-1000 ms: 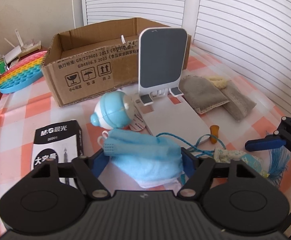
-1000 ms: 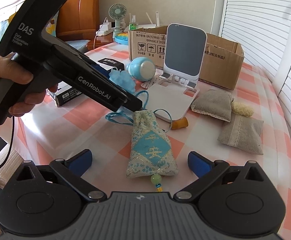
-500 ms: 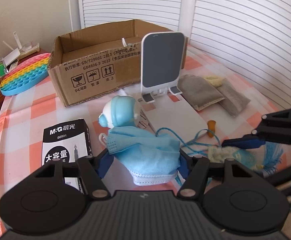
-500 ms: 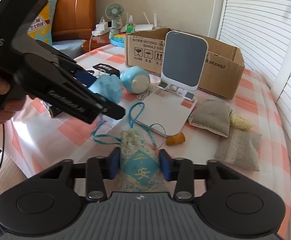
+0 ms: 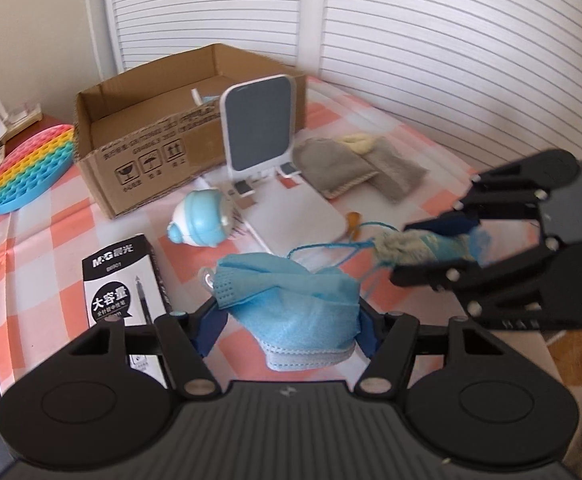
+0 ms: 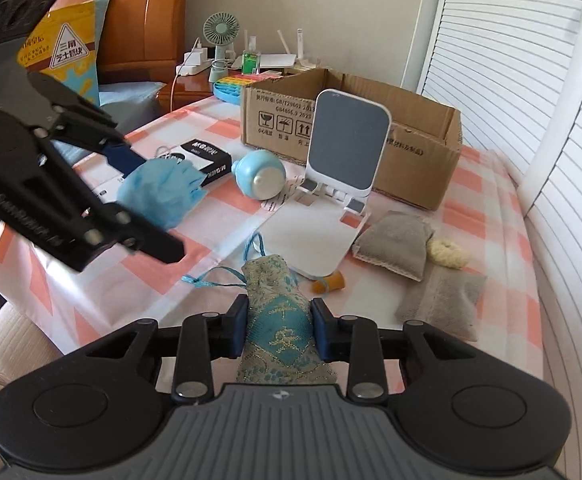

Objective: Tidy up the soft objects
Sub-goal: 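Carry the sachet and mask into the cardboard box and open both tools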

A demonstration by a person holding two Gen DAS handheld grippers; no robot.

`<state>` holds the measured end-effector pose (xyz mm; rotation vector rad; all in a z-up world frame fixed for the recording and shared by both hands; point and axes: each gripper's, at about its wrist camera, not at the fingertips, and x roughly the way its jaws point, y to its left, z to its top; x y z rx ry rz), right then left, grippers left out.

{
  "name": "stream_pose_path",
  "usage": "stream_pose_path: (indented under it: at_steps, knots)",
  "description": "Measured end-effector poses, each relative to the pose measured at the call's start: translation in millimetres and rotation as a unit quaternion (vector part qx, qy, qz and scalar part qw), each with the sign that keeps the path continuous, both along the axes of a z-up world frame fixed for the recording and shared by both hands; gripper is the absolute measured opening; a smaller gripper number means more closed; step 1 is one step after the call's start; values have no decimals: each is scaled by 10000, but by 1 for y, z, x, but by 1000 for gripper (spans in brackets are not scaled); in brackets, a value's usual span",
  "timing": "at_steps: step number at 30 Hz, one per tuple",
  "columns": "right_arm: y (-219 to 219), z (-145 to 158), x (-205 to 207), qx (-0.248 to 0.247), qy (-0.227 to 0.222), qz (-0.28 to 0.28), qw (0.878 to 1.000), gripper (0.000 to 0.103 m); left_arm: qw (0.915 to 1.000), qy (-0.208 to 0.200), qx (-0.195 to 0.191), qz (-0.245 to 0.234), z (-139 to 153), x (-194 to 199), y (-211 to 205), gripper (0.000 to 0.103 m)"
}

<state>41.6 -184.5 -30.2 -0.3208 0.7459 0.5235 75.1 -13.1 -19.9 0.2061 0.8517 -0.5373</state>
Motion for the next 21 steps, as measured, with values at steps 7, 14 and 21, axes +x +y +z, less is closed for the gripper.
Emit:
stream_pose_path:
  at_steps: [7,14,21]
  knots:
    - [-11,18,8,13,-105,-260,9996,37,10000,-59,-27,-69,17,-2,1,65]
    - [-32,30,48,126,-95,-768,9969,37,9996,-194,37,217,27,23,9,65]
    - [-51,55,92,286,-306,-996,9941,37,9983,-308,89,496,44,61,27,65]
